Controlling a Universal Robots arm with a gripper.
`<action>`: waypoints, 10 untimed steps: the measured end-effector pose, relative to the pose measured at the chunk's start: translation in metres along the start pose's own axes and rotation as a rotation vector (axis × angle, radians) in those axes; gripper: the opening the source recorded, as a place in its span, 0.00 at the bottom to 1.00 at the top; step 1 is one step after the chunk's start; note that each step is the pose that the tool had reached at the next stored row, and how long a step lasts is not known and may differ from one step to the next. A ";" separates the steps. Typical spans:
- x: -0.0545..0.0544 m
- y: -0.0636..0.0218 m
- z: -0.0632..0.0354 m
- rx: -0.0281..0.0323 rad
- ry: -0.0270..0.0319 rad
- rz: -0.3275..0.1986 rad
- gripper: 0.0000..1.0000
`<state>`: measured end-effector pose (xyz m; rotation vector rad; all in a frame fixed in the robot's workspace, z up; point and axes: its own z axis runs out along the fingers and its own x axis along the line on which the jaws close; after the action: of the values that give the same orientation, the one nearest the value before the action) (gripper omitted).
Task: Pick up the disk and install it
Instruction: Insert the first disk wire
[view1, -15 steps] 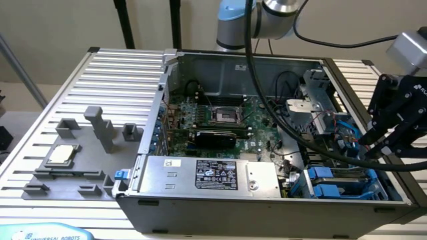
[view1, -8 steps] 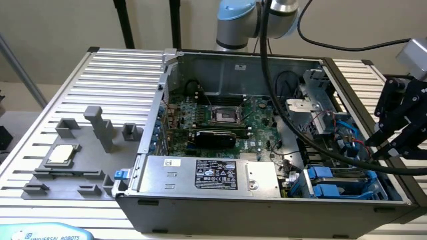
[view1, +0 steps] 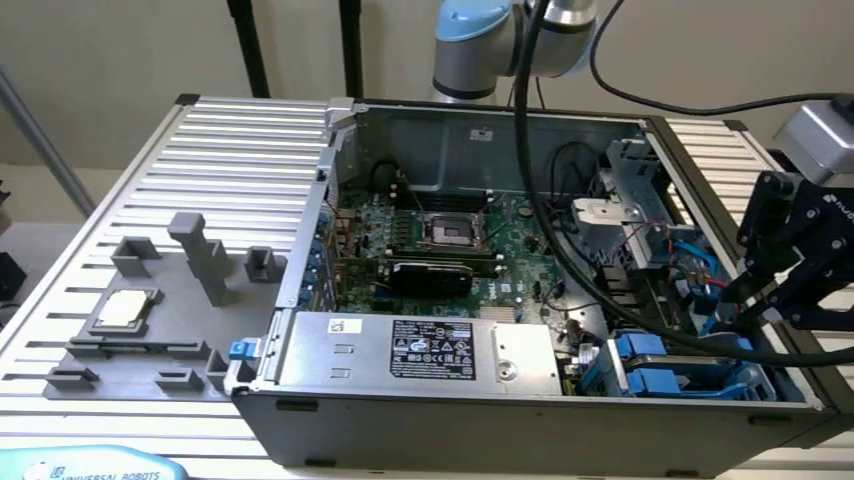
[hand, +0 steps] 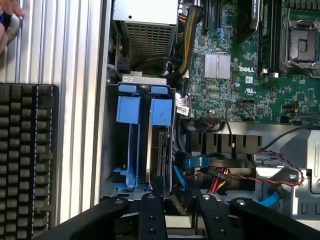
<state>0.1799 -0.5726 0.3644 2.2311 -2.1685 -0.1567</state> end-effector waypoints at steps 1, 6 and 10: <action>-0.001 0.0006 0.0019 0.0001 0.0000 -0.001 0.31; -0.008 0.0035 0.0116 0.0018 0.0006 -0.006 0.31; -0.015 0.0046 0.0146 0.0016 0.0015 -0.009 0.45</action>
<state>0.1736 -0.5571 0.3511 2.2419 -2.1585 -0.1535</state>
